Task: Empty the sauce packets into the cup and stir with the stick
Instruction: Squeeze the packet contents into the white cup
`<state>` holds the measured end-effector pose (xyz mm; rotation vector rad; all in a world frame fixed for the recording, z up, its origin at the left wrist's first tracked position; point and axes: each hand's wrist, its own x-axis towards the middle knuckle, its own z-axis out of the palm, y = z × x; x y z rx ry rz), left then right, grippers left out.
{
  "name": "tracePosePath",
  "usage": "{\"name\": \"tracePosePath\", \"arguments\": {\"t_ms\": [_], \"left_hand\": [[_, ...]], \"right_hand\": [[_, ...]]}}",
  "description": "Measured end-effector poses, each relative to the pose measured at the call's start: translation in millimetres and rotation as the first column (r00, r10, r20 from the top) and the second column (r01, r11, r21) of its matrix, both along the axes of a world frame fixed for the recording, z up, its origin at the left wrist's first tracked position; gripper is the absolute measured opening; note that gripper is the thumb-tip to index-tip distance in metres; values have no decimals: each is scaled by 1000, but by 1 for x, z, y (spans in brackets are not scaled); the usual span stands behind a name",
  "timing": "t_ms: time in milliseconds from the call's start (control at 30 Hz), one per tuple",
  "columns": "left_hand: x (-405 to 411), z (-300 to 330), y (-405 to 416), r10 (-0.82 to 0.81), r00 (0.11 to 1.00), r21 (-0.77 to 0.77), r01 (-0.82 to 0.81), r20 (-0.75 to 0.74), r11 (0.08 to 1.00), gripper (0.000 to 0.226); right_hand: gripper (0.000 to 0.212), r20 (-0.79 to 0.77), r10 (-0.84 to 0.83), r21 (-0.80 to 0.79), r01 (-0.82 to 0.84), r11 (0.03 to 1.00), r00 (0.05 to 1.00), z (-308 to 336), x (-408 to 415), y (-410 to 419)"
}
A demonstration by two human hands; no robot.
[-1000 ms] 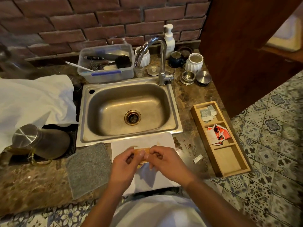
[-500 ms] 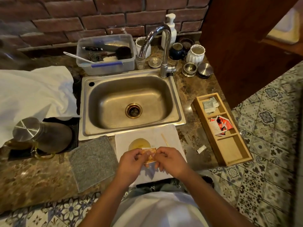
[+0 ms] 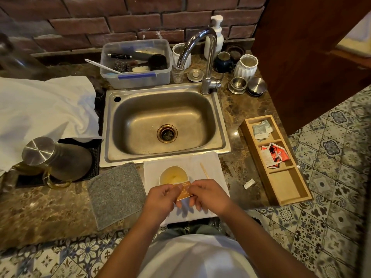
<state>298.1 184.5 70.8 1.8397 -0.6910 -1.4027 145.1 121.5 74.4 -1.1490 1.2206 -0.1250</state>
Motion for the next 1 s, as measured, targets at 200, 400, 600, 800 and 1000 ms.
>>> {"name": "tracePosePath", "arguments": {"t_ms": [200,400,600,800,1000], "left_hand": [[-3,4,-2,12,1000,14,-11,-21,1000,45],[-5,4,-4,22,999,14,-22,-26,1000,53],[-4,5,-5,19,1000,36,-18,-24,999,47],[-3,4,-2,34,999,57,-31,-41,998,49],[-1,5,-2,47,997,76,-42,-63,996,53]], "right_hand": [[30,-4,3,33,-3,999,1000,-3,-1,-4],[31,5,9,29,-9,1000,1000,-4,-2,-7],[33,23,2,56,-3,998,1000,-7,-3,-7],[30,26,32,71,-34,997,999,-6,-2,-9],[32,15,55,82,-56,995,998,-7,1,-12]]}}
